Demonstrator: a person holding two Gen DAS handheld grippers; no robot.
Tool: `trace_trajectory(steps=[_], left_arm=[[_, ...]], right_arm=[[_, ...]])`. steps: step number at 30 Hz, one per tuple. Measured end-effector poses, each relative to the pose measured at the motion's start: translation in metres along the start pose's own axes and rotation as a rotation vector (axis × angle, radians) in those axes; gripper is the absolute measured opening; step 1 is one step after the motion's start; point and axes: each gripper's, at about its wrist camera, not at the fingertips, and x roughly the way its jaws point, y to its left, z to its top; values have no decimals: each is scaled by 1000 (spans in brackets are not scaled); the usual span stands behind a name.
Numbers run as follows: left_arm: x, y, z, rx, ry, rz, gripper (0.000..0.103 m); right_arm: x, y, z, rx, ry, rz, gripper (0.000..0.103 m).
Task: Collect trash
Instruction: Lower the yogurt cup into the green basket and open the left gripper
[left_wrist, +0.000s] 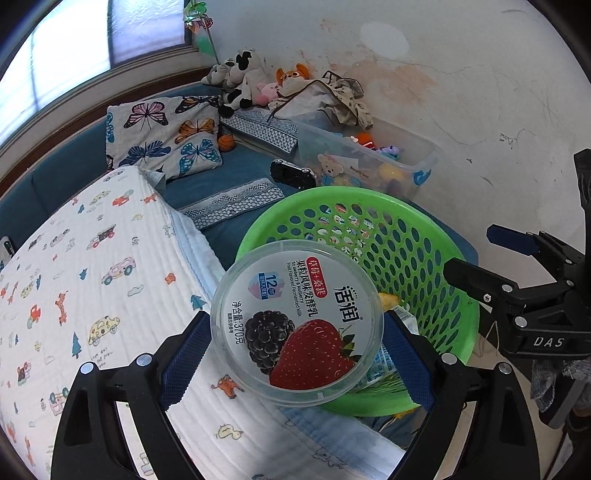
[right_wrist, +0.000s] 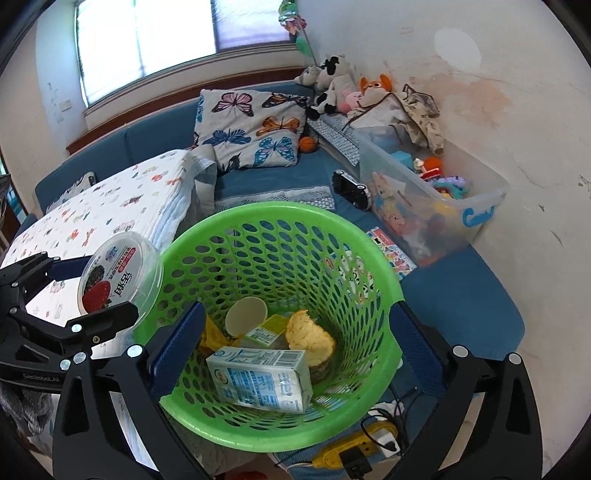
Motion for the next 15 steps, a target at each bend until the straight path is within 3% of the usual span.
trace_trajectory(steps=[15], left_arm=[[14, -2, 5, 2, 22, -12, 88]], right_arm=[[-6, -4, -2, -8, -25, -16, 99]])
